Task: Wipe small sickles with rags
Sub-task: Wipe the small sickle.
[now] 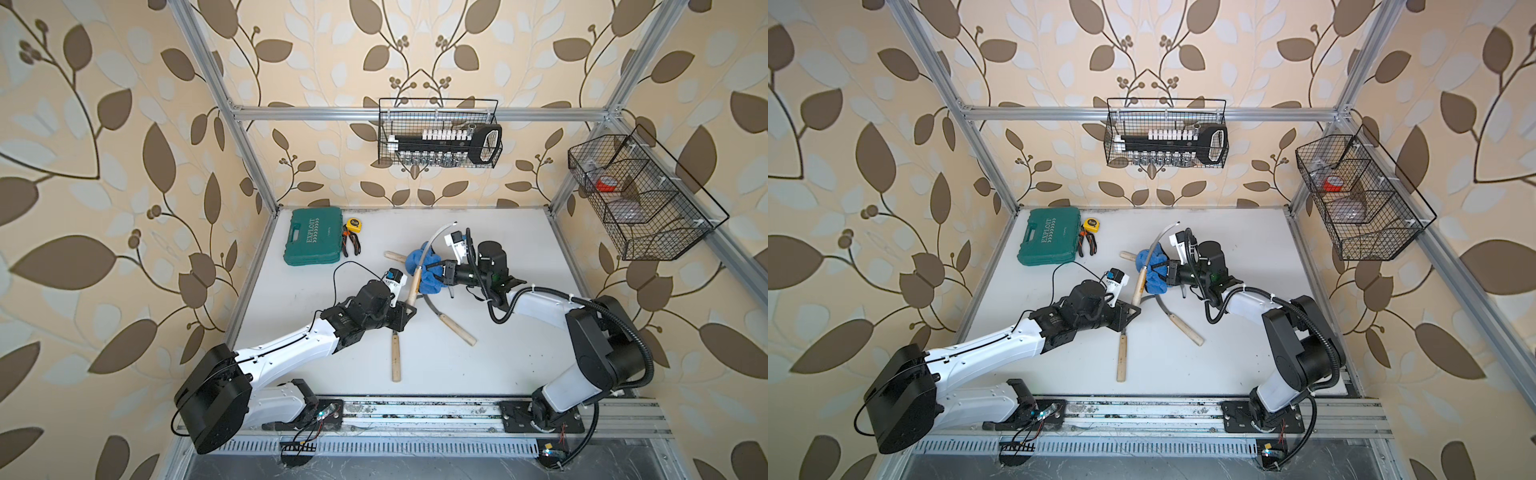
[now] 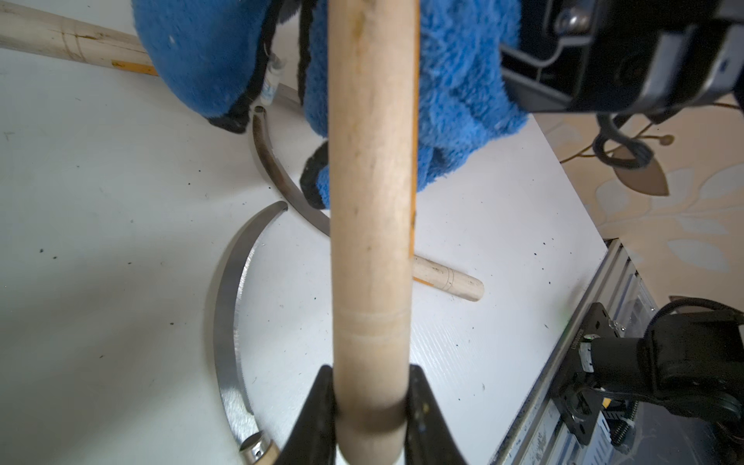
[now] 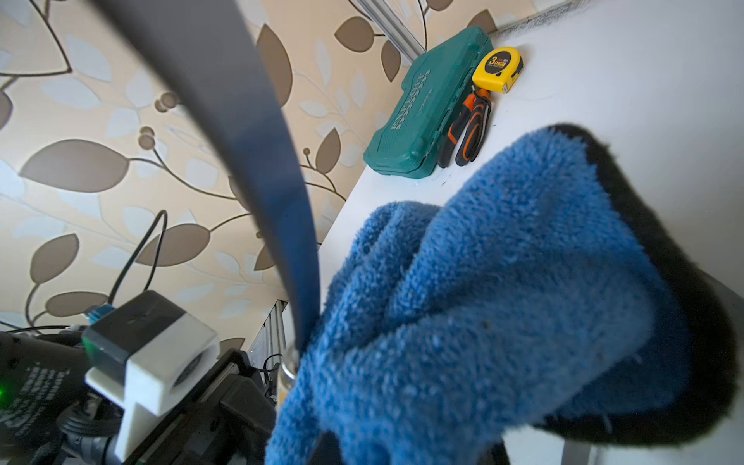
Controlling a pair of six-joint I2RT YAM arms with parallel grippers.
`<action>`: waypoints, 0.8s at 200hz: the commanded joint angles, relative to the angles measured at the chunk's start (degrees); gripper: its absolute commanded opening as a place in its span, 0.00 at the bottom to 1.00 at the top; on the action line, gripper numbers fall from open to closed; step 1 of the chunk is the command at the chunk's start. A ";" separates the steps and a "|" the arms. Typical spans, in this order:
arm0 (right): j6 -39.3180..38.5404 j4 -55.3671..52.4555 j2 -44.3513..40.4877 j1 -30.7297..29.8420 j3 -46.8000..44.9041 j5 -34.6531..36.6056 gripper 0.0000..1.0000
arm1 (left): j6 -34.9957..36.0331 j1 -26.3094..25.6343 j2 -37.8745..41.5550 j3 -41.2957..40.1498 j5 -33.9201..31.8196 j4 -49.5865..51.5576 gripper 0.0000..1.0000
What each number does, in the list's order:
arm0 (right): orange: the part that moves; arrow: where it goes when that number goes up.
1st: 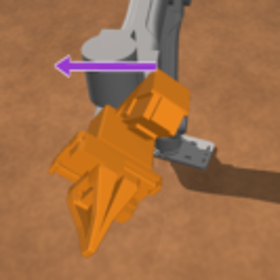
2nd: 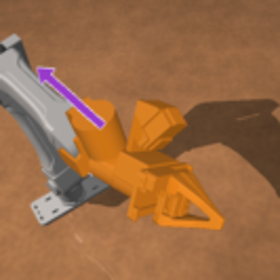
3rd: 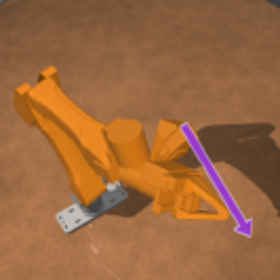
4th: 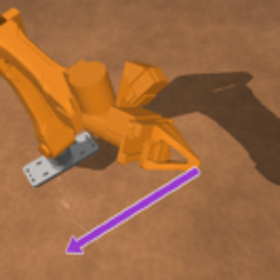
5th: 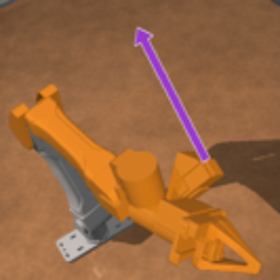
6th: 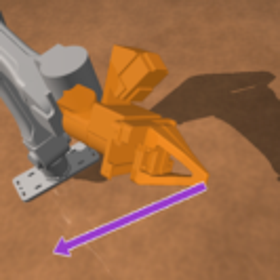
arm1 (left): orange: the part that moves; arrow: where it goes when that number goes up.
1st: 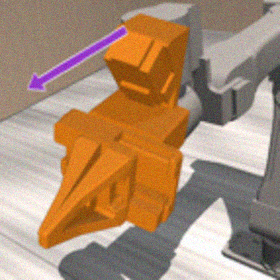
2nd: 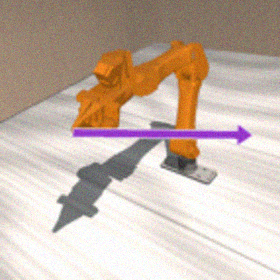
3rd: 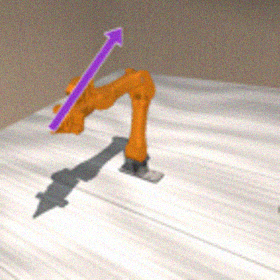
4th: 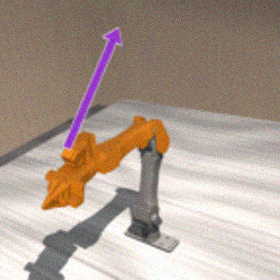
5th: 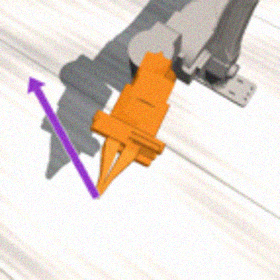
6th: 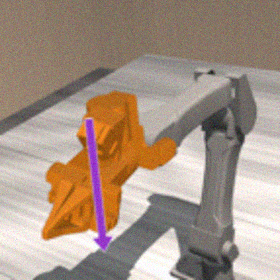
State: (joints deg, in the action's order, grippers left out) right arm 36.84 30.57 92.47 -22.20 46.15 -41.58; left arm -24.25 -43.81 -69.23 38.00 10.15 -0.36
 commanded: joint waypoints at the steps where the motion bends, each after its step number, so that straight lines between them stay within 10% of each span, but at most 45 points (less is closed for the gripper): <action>1: 0.42 5.09 -0.44 -0.30 -0.26 -1.59 0.00 | 0.55 0.13 -0.37 3.22 1.14 -1.74 0.00; 160: 7.27 -2.93 -14.99 13.28 10.08 -0.03 0.00 | -0.47 0.13 -0.77 1.46 -0.88 -1.50 0.00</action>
State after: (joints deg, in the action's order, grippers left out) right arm 44.10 28.32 83.18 -11.64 55.57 -43.22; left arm -24.43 -43.81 -70.91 38.81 10.24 -2.74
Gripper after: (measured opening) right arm 0.116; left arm 0.237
